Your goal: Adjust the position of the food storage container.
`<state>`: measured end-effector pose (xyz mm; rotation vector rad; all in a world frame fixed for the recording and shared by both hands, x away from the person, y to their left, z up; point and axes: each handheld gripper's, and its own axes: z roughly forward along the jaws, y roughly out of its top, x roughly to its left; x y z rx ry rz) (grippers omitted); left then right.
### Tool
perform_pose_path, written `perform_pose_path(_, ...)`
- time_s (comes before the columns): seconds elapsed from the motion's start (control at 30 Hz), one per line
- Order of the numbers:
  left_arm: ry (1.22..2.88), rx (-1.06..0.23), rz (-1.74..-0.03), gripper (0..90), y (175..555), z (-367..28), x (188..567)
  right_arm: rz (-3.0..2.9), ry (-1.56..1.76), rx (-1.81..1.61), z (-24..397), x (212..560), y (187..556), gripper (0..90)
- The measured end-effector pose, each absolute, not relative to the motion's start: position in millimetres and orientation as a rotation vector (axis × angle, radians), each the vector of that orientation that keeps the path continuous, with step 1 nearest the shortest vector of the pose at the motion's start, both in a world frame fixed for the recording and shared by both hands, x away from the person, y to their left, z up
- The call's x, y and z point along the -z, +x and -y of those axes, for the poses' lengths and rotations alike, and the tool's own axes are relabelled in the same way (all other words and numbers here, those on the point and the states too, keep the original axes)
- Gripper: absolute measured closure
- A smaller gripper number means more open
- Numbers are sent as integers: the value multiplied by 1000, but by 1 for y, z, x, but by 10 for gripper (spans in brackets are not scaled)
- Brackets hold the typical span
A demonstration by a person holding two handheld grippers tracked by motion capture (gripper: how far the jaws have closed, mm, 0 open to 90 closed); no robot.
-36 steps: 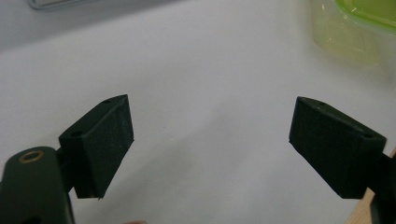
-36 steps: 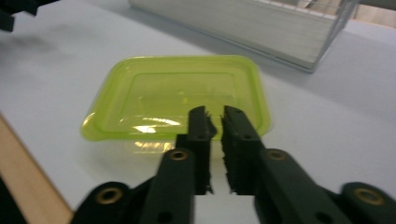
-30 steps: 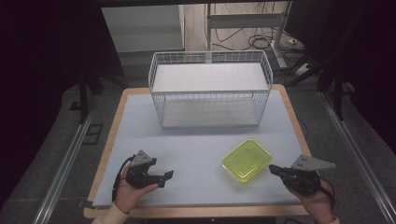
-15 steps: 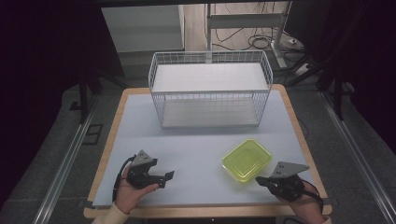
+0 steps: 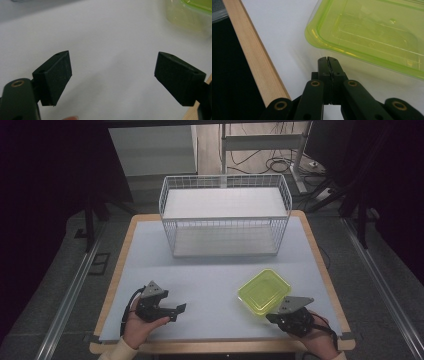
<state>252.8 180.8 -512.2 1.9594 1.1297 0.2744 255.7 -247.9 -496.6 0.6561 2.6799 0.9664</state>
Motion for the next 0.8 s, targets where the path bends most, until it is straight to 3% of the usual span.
perform_pose_path(0.8, 1965, -272, -1135, 144, 254, -183, 514, -2543, 717, -975, 190, 512, 268, 900)
